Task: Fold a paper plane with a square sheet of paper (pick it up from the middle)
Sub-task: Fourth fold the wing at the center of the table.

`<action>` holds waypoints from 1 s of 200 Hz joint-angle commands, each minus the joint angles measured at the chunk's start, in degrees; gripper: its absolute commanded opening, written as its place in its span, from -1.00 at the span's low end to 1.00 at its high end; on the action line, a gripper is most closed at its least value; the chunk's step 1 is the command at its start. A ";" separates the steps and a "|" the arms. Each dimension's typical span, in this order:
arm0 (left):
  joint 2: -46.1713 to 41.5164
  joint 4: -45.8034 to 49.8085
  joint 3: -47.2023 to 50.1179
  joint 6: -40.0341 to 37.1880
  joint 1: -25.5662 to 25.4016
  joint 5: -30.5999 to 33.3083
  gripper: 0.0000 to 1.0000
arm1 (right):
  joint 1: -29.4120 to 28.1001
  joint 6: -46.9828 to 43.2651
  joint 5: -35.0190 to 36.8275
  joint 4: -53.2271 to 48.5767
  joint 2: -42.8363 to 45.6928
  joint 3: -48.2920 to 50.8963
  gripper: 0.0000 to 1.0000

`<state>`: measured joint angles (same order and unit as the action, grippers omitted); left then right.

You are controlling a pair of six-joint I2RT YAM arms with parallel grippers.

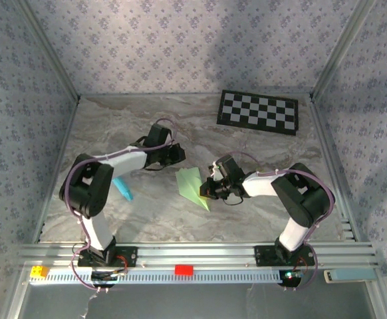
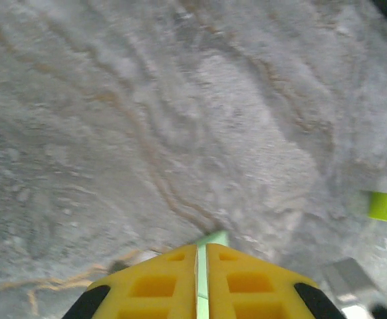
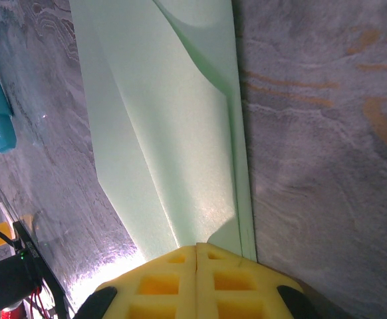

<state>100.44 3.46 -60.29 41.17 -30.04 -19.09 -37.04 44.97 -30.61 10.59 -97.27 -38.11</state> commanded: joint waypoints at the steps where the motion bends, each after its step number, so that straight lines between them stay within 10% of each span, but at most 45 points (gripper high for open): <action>1: -3.81 -0.60 2.54 1.89 -3.26 0.70 -0.77 | 0.04 -1.50 4.49 -8.69 -2.35 2.89 -1.00; 78: 1.05 -9.81 11.14 6.11 -8.18 0.62 -0.83 | 0.03 -1.43 4.51 -8.16 -2.86 3.17 -1.00; 200: 6.10 -9.99 8.33 2.52 -2.42 1.39 -0.83 | -0.38 -1.12 4.97 -8.84 -3.79 3.22 -1.00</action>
<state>103.85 -7.07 -49.52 45.93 -34.68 -21.61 -37.04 44.97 -30.63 10.94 -97.43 -38.02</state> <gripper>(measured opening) 0.083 0.051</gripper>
